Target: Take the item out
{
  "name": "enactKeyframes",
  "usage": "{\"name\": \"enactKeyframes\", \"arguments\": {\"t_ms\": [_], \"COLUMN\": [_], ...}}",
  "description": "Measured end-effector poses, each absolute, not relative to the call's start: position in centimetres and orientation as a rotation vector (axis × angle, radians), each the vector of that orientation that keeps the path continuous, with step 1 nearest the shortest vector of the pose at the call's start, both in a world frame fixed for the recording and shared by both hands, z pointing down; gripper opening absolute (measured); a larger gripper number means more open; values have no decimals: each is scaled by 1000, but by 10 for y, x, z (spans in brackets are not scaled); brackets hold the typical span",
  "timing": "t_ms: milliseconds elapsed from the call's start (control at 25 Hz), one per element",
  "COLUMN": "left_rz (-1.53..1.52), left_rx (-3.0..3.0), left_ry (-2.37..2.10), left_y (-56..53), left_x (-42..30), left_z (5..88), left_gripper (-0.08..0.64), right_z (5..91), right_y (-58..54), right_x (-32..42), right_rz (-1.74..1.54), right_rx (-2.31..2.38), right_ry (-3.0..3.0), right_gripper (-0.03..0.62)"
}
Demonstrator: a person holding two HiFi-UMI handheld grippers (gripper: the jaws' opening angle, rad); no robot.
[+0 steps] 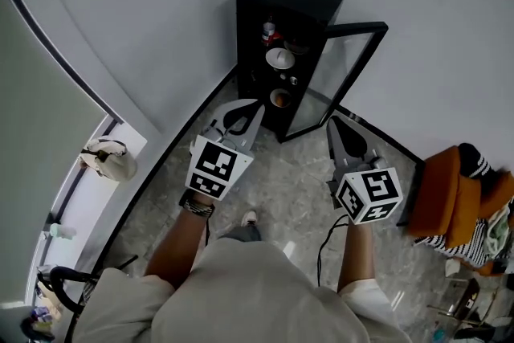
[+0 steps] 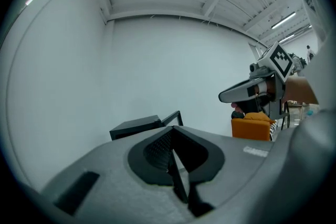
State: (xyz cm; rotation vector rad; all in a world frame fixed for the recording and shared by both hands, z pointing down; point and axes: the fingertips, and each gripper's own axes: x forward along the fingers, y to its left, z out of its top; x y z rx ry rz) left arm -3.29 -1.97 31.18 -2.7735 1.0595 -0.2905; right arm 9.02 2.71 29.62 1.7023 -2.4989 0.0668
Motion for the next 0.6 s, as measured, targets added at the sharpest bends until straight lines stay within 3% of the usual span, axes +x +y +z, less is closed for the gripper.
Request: {"name": "enactKeyframes", "arguments": {"t_ms": [600], "left_rz": [-308], "left_rx": [-2887], "left_ry": [1016], "left_y": [-126], "left_x": [-31], "left_z": [342], "left_gripper": [6], "right_z": [321], "right_y": [-81], "right_x": [91], "right_rz": [143], "right_rx": [1737], "right_ry": [-2440], "right_gripper": [8]}}
